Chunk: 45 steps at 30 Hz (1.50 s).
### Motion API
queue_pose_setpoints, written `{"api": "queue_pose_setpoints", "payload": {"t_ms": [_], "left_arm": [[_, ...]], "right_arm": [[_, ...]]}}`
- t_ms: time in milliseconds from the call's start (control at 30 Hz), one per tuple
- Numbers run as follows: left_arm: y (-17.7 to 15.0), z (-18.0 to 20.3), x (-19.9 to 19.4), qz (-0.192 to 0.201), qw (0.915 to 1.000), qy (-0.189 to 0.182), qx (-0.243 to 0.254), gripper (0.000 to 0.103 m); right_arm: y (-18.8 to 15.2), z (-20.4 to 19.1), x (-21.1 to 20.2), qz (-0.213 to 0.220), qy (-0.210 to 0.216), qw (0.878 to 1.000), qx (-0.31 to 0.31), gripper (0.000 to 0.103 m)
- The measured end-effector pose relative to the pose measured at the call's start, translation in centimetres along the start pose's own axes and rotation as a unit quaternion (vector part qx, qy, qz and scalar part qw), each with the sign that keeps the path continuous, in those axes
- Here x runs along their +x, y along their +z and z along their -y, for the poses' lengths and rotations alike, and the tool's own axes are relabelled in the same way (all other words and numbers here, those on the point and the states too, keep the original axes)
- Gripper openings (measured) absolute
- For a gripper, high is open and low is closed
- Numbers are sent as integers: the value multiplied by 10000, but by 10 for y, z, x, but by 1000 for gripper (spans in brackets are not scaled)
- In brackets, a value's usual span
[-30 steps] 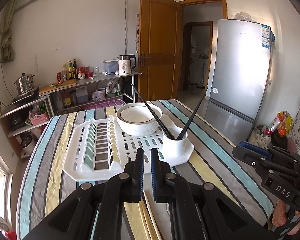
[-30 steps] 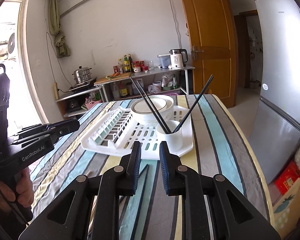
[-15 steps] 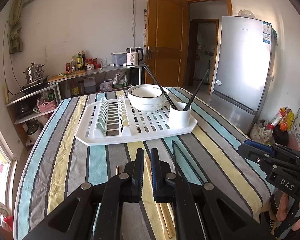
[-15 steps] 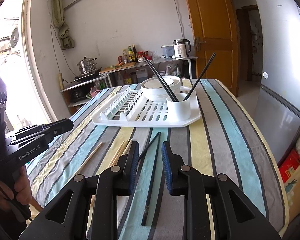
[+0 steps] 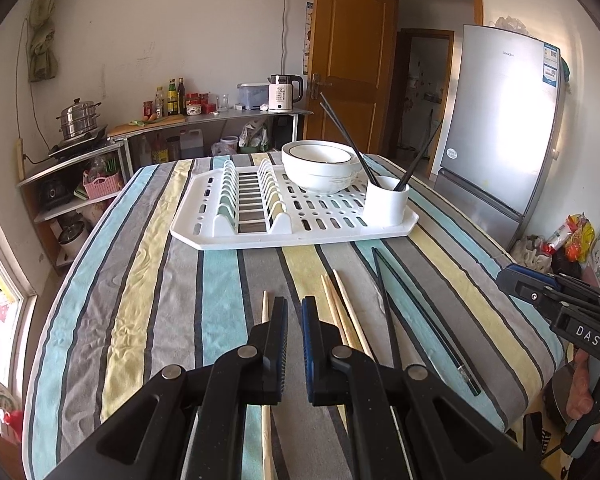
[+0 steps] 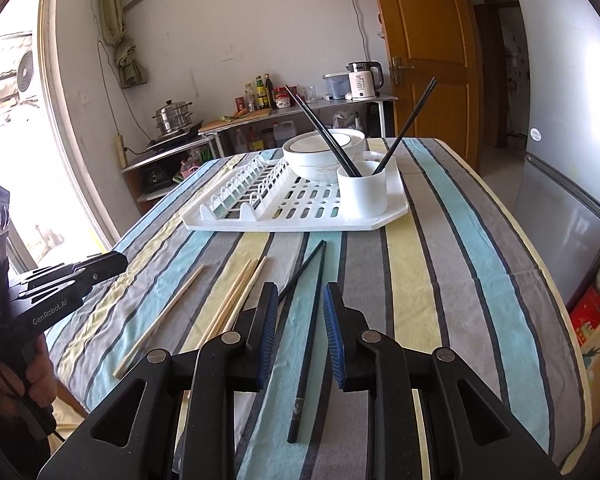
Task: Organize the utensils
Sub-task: 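Close the left tool on a light wooden chopstick while the right tool grasps a black one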
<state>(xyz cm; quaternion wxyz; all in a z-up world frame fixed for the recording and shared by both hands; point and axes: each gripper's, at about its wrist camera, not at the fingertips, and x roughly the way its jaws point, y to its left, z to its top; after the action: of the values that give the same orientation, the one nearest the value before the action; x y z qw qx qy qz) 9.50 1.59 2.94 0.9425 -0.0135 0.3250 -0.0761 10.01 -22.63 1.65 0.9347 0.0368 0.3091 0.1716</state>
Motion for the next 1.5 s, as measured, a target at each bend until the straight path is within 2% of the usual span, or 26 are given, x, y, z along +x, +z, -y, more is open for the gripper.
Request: {"api": "queue_pose_setpoints", "payload": {"t_ms": [200,433,1000,1233,1500], "left_arm": [[-5,-14,13,-172,9998,29,-111,12],[-6,-18,33,-419,9990,-143,-97,16],[1,-31,110,-1271,9918,-117,74,16],[0,-31,123,-1399,9901,-106,98,16],[0,-30,127,-1289,9916,-48,133,16]], "right_arm": [[-2,3,10,-114,-37,9999,-8,24],[-1,4,25,-257,0,9997,3,24],[13,12,92,-884,-88,9960,-68,24],[21,1,113,-999,113,9949,-38,24],[26,0,147,-1363,-25,9906,74,24]]}}
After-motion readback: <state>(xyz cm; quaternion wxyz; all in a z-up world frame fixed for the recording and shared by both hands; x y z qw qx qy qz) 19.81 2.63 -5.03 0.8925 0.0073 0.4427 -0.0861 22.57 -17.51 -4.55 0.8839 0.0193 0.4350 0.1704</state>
